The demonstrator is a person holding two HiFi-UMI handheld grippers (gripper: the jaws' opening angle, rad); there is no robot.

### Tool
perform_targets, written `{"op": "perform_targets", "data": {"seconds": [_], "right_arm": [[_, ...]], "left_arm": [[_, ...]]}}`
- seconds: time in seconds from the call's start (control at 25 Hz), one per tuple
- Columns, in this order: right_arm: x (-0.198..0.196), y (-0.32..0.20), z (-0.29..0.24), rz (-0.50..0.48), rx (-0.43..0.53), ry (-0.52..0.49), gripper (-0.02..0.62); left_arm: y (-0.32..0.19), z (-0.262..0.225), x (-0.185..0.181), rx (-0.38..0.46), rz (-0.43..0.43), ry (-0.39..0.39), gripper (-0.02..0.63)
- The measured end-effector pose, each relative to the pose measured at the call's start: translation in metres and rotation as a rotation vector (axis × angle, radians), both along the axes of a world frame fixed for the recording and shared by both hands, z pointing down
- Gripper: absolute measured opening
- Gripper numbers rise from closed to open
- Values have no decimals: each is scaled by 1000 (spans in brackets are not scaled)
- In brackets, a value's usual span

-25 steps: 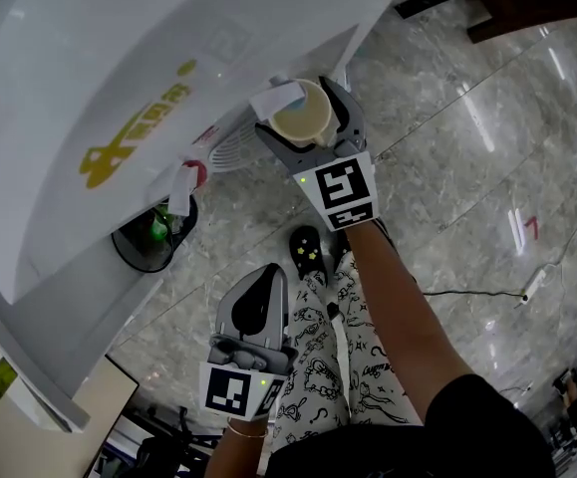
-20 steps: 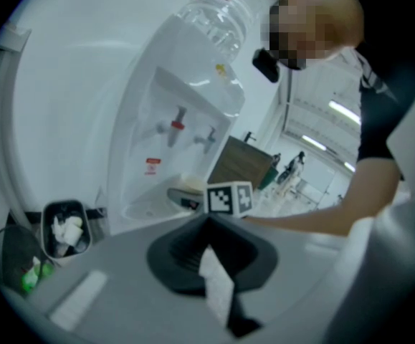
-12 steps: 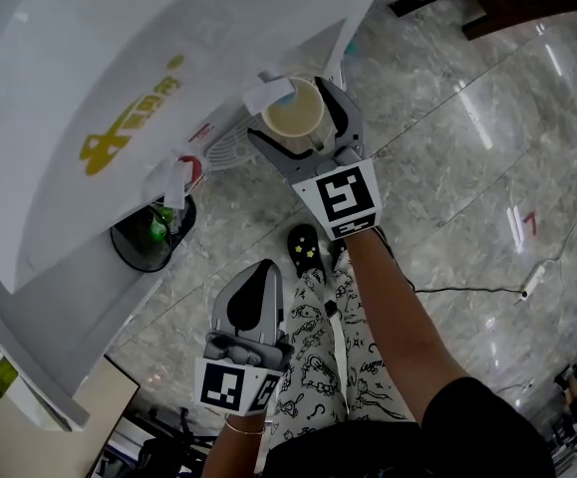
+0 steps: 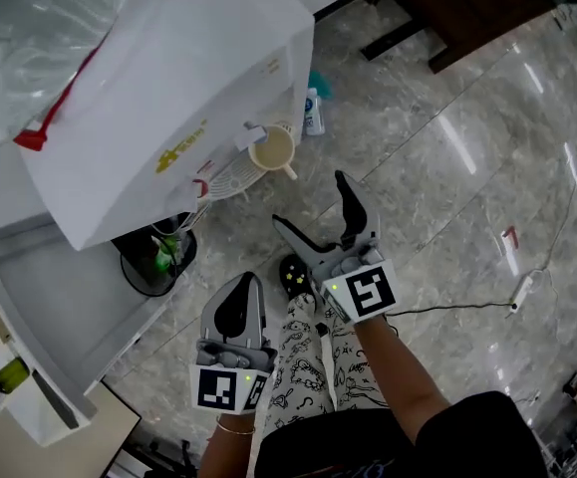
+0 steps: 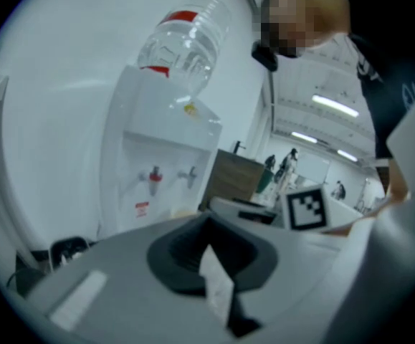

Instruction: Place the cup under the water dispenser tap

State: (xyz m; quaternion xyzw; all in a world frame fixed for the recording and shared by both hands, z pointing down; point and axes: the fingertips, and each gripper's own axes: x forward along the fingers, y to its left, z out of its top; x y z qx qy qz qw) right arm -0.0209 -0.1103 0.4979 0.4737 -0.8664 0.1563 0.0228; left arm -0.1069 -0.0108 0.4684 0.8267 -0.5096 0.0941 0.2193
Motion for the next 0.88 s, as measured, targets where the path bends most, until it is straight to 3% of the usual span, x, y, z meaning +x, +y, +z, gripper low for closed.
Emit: {"op": "perform_targets", "data": {"seconds": [0.08, 0.16, 0.2, 0.24, 0.28, 0.4, 0.64, 0.88], "right_arm": [[12, 15, -38, -50, -4, -69, 448], [24, 32, -80, -95, 13, -61, 440], [32, 42, -103, -95, 23, -47, 406], [42, 52, -128, -80, 31, -46, 235], [52, 61, -152, -63, 32, -65, 24], [66, 78, -212, -73, 27, -115, 18], [65, 120, -271, -122, -1, -49, 18], [64, 134, -303, -170, 50, -47, 17]], "left_arm": [[-7, -24, 8, 39, 19, -9, -3], [-7, -56, 15, 73, 43, -16, -3], [-2, -74, 18, 85, 55, -19, -3], [3, -93, 20, 96, 67, -22, -3], [6, -112, 22, 110, 80, -25, -3], [3, -161, 28, 175, 115, -39, -3], [11, -236, 42, 269, 171, -42, -3], [36, -258, 52, 291, 201, -63, -3]]}}
